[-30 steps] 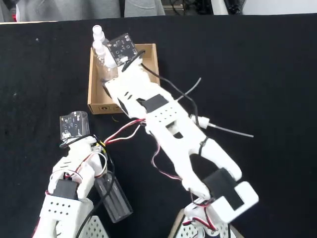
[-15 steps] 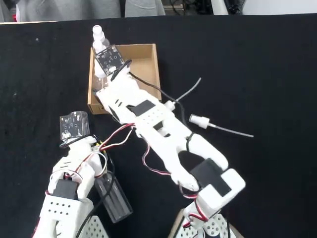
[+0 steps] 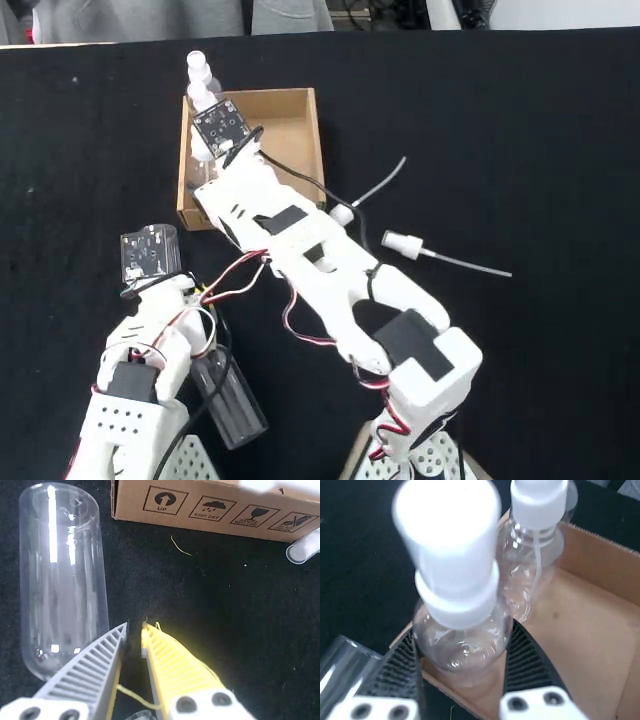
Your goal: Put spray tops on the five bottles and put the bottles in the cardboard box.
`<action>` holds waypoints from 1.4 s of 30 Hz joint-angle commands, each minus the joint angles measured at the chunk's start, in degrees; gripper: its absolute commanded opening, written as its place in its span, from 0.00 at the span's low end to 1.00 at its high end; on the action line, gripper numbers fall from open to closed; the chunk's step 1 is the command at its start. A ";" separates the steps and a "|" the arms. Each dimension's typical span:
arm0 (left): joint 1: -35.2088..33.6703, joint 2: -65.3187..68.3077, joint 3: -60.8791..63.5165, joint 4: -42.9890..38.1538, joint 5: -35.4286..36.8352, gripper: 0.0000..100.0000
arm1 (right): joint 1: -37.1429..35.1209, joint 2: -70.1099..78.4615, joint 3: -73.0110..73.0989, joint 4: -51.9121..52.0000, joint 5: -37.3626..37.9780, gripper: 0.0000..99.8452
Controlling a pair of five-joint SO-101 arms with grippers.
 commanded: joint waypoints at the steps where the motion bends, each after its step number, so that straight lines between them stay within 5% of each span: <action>1: -0.40 -0.26 1.45 0.26 -0.09 0.04 | -1.32 -0.31 -3.03 -1.49 0.00 0.02; 19: -0.40 -0.26 1.45 0.26 -0.09 0.04 | -1.32 1.10 -3.21 -1.14 0.00 0.02; 35: -0.40 -0.26 1.45 0.26 -0.09 0.04 | -1.41 1.27 -2.86 -0.97 -0.09 0.24; 42: -0.40 -0.26 1.45 0.26 -0.09 0.04 | -1.41 0.13 -3.30 2.20 -0.09 0.26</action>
